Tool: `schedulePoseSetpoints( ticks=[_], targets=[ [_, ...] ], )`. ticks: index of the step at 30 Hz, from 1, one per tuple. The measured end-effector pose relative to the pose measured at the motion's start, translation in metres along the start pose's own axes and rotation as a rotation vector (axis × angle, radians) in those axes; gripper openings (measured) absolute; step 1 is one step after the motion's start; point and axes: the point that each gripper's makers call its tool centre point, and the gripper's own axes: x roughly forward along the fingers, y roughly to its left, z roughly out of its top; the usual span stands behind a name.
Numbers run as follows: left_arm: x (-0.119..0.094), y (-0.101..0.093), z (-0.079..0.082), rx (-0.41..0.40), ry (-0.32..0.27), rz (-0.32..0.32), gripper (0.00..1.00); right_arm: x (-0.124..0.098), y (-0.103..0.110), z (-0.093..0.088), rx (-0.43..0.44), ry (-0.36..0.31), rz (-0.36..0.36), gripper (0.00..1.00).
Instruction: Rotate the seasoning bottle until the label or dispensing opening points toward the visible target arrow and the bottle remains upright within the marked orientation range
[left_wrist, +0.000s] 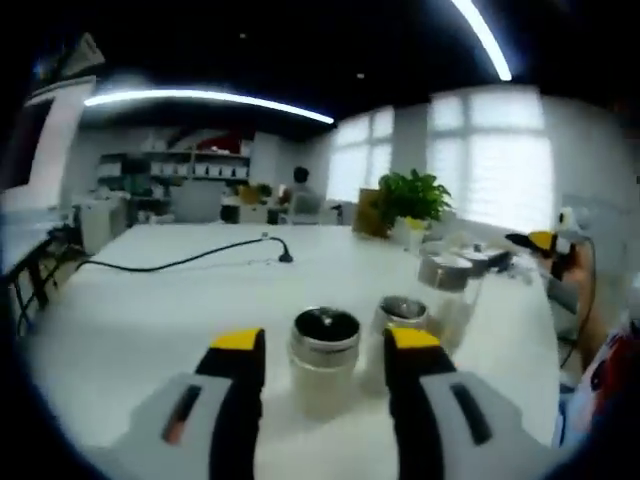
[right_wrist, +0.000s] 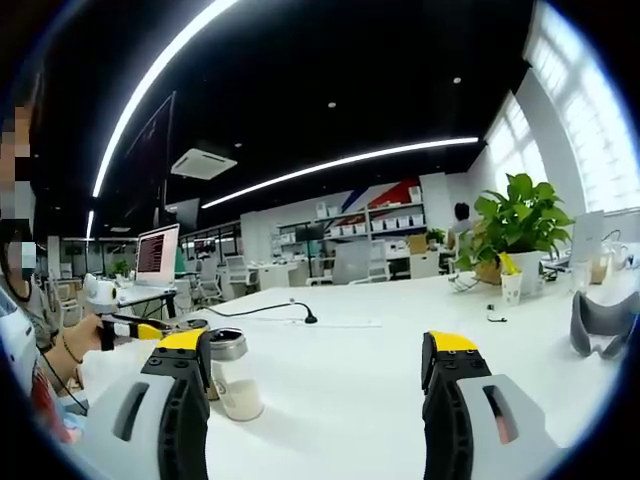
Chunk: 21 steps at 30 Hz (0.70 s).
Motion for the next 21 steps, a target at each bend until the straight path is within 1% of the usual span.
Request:
schedulePoseSetpoints(
  ticks=[1, 2, 3, 4, 6, 7, 8, 10, 11, 13, 16, 19, 21],
  targets=[
    [0.000, -0.002, -0.002, -0.004, -0.001, 0.007, 0.50, 0.000, 0.000, 0.000, 0.001, -0.002, 0.000, 0.90],
    [-0.001, -0.004, 0.001, -0.012, -0.030, 0.021, 0.48, -0.001, -0.001, 0.001, 0.001, -0.004, 0.000, 0.90],
    [-0.001, -0.006, 0.006, -0.018, -0.078, 0.028, 0.44, -0.001, -0.001, 0.001, 0.002, -0.005, -0.001, 0.90],
    [-0.001, -0.010, 0.002, -0.014, -0.065, 0.020, 0.42, -0.001, -0.002, 0.001, 0.002, -0.006, -0.001, 0.90],
    [0.000, -0.009, 0.000, -0.038, -0.057, 0.042, 0.45, -0.001, -0.002, 0.001, 0.004, -0.005, 0.000, 0.90],
    [0.001, -0.008, 0.001, -0.043, -0.064, 0.050, 0.47, -0.001, -0.002, -0.001, 0.008, -0.002, -0.001, 0.90],
    [0.003, -0.005, 0.002, -0.053, -0.071, 0.063, 0.48, -0.001, -0.003, -0.001, 0.009, 0.000, -0.001, 0.90],
    [0.006, -0.002, 0.000, -0.076, -0.063, 0.088, 0.48, -0.001, -0.004, -0.003, 0.012, 0.006, -0.003, 0.90],
    [0.007, -0.002, 0.000, -0.077, -0.066, 0.091, 0.48, -0.001, -0.005, -0.004, 0.013, 0.007, -0.006, 0.90],
    [0.009, -0.004, -0.003, -0.077, -0.047, 0.091, 0.47, -0.001, -0.008, -0.003, 0.003, 0.007, -0.028, 0.90],
    [0.010, -0.001, -0.004, -0.052, -0.038, 0.115, 0.44, 0.001, -0.008, 0.000, -0.015, 0.004, -0.050, 0.90],
    [0.011, 0.001, -0.002, -0.057, -0.047, 0.124, 0.41, 0.002, -0.004, 0.000, -0.010, -0.001, -0.029, 0.90],
    [0.014, 0.002, -0.002, -0.058, -0.050, 0.120, 0.40, 0.004, -0.002, -0.002, -0.010, 0.010, -0.020, 0.90]
  ],
)
